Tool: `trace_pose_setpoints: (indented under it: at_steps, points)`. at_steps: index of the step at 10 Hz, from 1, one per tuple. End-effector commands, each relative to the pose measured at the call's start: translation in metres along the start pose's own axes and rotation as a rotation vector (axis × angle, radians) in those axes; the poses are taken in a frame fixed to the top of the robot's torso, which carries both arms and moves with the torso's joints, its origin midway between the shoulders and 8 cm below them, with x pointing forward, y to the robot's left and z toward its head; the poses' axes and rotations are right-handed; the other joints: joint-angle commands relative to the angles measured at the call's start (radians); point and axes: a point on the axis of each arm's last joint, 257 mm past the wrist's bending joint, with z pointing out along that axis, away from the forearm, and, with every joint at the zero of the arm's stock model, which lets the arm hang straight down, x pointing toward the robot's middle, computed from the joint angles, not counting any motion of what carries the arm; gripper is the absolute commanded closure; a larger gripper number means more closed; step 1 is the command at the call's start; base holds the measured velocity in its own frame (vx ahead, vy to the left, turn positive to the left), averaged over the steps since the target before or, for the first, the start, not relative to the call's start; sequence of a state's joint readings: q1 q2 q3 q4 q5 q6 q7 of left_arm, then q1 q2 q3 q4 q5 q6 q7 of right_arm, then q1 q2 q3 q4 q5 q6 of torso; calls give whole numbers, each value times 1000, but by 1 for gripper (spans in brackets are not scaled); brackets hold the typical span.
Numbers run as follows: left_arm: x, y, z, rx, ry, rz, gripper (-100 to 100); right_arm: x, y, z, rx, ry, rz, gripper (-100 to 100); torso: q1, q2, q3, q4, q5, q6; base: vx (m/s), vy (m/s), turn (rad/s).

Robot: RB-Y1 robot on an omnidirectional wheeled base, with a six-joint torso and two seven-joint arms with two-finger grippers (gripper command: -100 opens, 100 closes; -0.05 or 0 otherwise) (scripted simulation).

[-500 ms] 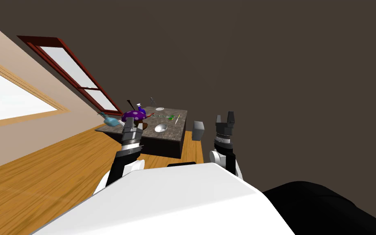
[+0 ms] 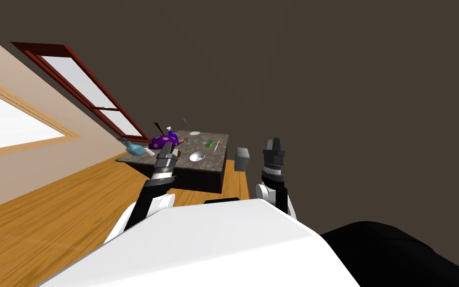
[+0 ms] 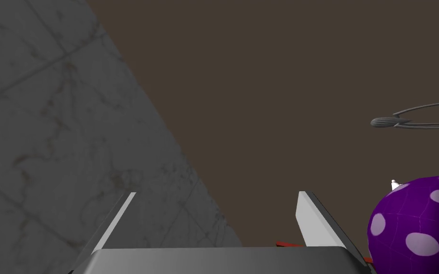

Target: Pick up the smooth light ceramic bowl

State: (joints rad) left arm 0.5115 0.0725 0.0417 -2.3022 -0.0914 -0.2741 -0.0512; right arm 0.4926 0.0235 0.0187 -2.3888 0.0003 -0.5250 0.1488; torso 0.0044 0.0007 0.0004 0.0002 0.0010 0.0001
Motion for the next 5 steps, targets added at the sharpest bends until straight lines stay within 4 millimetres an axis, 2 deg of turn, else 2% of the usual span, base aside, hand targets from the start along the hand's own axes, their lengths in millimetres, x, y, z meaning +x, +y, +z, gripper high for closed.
trace_pose_setpoints:
  at_steps: [1,5]
  points:
    - [7,4,6,-20,33,9,-100,0,0,0,0,0,0,0,0,0,0,0,0,0,-20,66,-62]
    - [18,15,14,-75,66,14,-100,0,0,0,0,0,0,0,-2,0,0,0,0,0,-13,43,-37]
